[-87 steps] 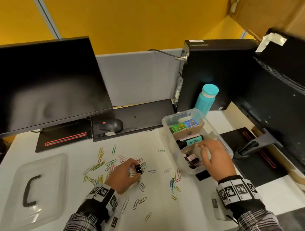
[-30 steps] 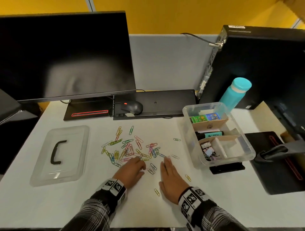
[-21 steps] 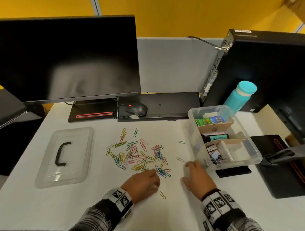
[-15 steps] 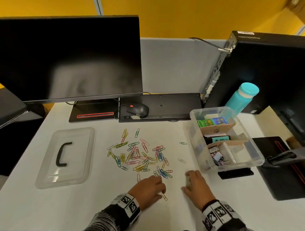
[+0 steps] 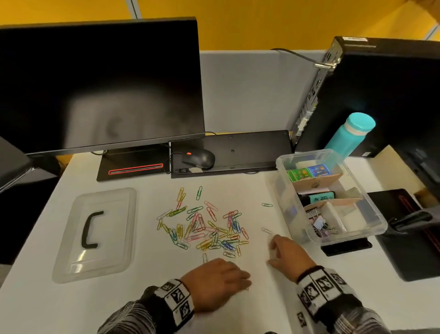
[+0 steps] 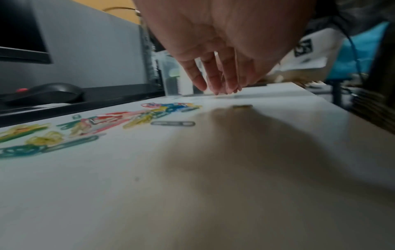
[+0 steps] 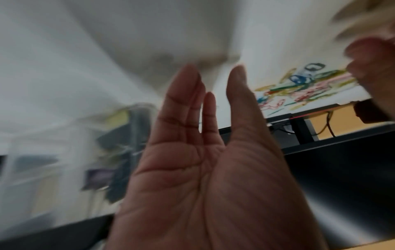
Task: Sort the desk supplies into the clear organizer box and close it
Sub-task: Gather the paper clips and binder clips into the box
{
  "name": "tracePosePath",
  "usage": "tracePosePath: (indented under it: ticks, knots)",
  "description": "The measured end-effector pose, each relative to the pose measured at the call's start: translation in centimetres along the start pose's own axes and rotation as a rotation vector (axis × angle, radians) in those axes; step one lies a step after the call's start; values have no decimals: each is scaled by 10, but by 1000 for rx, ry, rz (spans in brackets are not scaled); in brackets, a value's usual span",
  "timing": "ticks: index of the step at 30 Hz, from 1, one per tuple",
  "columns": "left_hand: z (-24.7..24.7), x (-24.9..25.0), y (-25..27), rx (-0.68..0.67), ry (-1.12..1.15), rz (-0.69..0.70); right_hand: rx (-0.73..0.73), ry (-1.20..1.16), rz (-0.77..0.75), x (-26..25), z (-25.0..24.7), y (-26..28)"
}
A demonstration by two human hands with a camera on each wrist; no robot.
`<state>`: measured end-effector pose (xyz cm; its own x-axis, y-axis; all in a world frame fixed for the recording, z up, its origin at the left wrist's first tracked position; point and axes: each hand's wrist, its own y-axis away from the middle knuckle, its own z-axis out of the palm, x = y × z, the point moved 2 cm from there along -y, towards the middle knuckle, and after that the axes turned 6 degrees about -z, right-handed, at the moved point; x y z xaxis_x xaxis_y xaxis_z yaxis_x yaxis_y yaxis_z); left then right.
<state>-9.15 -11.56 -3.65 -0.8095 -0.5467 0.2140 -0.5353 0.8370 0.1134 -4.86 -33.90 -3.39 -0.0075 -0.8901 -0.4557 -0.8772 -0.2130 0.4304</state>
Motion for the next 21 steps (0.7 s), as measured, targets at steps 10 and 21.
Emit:
tracePosePath:
  ticks: [10,21]
  knots:
    - [17,-54,35,-186,-201,-195,104,-350,86,-31,32,-14]
    - [23,-66,68,-215,-128,-262,155,48,33,-32,31,-30]
